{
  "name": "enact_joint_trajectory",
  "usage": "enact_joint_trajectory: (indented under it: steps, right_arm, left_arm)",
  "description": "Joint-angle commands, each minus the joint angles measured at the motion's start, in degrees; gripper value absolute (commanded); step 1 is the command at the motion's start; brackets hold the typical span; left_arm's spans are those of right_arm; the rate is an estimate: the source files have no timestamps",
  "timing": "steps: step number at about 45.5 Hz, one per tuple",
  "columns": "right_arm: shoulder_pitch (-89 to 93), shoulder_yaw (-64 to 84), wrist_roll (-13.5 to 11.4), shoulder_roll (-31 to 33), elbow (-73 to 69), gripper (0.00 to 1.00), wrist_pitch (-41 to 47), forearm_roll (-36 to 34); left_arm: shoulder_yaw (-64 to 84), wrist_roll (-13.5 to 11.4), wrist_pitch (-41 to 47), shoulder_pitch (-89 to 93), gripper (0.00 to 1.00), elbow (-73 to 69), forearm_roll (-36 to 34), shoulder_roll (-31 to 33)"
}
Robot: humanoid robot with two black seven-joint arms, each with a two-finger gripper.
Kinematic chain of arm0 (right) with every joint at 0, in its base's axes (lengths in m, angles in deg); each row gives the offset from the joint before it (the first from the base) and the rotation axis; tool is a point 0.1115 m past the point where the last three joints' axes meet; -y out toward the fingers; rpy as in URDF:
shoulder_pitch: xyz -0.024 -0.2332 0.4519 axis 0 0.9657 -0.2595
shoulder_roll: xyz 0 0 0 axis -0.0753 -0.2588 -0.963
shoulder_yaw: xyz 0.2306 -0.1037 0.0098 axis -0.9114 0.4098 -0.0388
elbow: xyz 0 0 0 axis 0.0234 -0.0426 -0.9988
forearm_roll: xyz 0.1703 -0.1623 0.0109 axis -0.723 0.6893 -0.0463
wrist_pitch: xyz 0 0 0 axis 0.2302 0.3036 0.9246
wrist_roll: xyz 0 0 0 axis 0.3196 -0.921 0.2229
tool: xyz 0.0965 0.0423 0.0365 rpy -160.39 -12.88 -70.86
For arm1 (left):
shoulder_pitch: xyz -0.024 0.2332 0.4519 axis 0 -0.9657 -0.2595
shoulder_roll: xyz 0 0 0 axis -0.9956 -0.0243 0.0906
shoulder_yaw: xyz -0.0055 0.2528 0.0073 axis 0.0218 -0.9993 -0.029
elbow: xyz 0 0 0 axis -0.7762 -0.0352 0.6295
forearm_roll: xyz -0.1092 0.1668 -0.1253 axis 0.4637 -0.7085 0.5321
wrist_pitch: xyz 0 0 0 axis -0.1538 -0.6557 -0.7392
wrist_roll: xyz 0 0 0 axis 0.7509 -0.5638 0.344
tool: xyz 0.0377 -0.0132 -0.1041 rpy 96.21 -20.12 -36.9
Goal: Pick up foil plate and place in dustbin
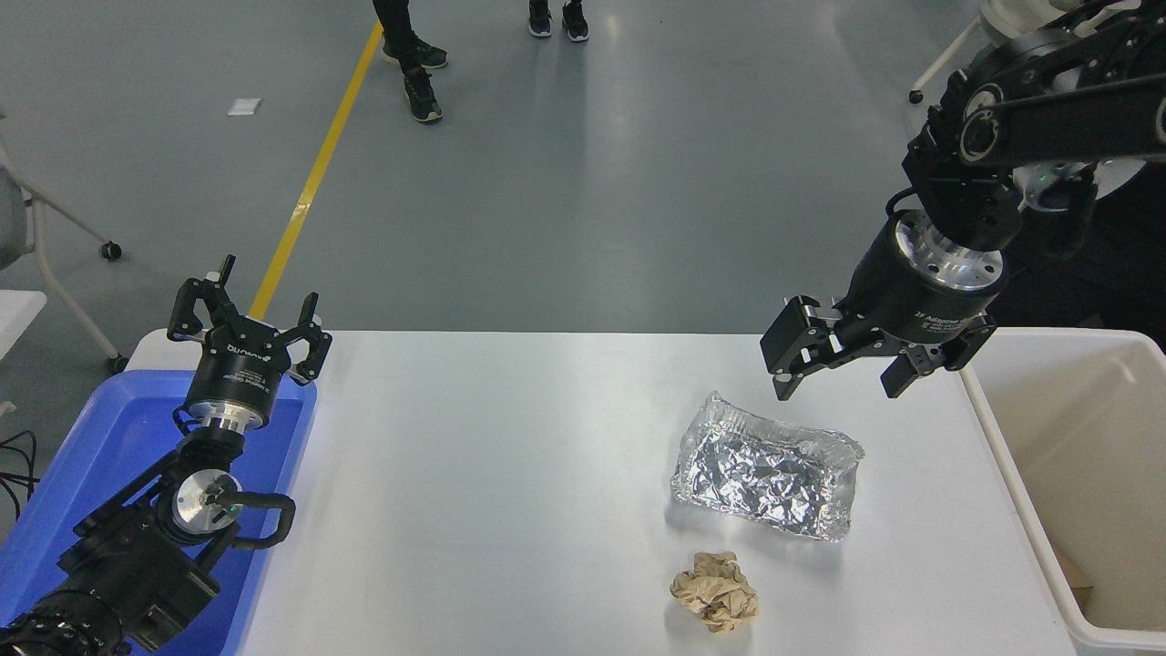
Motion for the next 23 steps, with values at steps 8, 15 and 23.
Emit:
enact_joint_trajectory:
  steps: [8, 15, 23]
  right_arm:
    - [-1.84, 0.88, 0.17, 1.06, 0.67, 1.0, 0.0, -0.21]
    - [-3.34, 1.49, 0.17, 1.06, 0.67, 1.0, 0.0, -0.21]
    - [-1.5, 2.19, 0.17, 1.15, 0.58, 1.0, 0.0, -0.21]
  left_arm:
    - [0.09, 0.02, 0.0, 0.0, 0.98, 0.0, 0.0, 0.0]
    - [0.0, 0.02, 0.0, 0.08, 0.98, 0.0, 0.0, 0.0]
    - [0.0, 0.02, 0.0, 0.0, 0.98, 0.0, 0.0, 0.0]
